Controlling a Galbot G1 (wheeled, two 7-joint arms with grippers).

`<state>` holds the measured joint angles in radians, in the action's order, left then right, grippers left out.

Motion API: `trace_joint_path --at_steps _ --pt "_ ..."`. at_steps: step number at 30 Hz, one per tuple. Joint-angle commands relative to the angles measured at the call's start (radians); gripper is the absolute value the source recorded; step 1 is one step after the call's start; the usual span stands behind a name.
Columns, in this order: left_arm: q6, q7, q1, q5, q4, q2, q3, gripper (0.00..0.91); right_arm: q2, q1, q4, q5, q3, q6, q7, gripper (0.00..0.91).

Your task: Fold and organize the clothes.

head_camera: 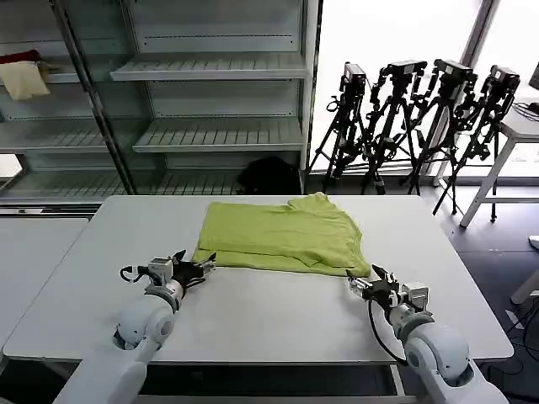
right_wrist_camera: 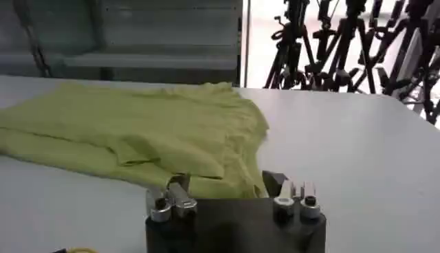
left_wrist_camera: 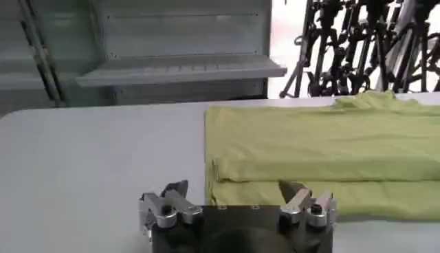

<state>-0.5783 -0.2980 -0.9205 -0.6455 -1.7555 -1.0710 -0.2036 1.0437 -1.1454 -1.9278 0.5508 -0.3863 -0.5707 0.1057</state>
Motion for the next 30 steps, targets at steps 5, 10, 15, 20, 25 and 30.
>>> trace_joint_path --at_steps 5,10,15,20,25,30 --pt "0.0 0.006 0.001 0.004 0.02 -0.006 0.001 0.353 0.002 0.006 0.009 -0.011 0.008 -0.006 -0.006 0.574" --pt "0.0 0.011 -0.003 0.005 0.025 -0.005 0.0 0.212 0.011 0.004 0.015 -0.023 0.012 -0.007 -0.013 0.494" --pt "0.0 0.021 -0.004 0.005 0.033 -0.002 -0.003 0.03 0.012 0.006 0.023 -0.032 0.013 -0.007 -0.015 0.474" --pt "0.0 0.028 -0.004 0.006 0.033 -0.002 -0.002 0.01 0.009 0.002 0.023 -0.032 0.008 -0.007 -0.018 0.141" --pt "0.001 0.053 -0.004 0.018 0.03 0.005 0.003 0.0 0.005 -0.003 0.024 -0.029 -0.005 -0.007 -0.018 0.0" --pt "0.002 0.065 0.0 0.038 0.027 0.013 0.012 0.0 0.001 -0.001 0.02 -0.028 -0.011 -0.006 -0.022 0.0"
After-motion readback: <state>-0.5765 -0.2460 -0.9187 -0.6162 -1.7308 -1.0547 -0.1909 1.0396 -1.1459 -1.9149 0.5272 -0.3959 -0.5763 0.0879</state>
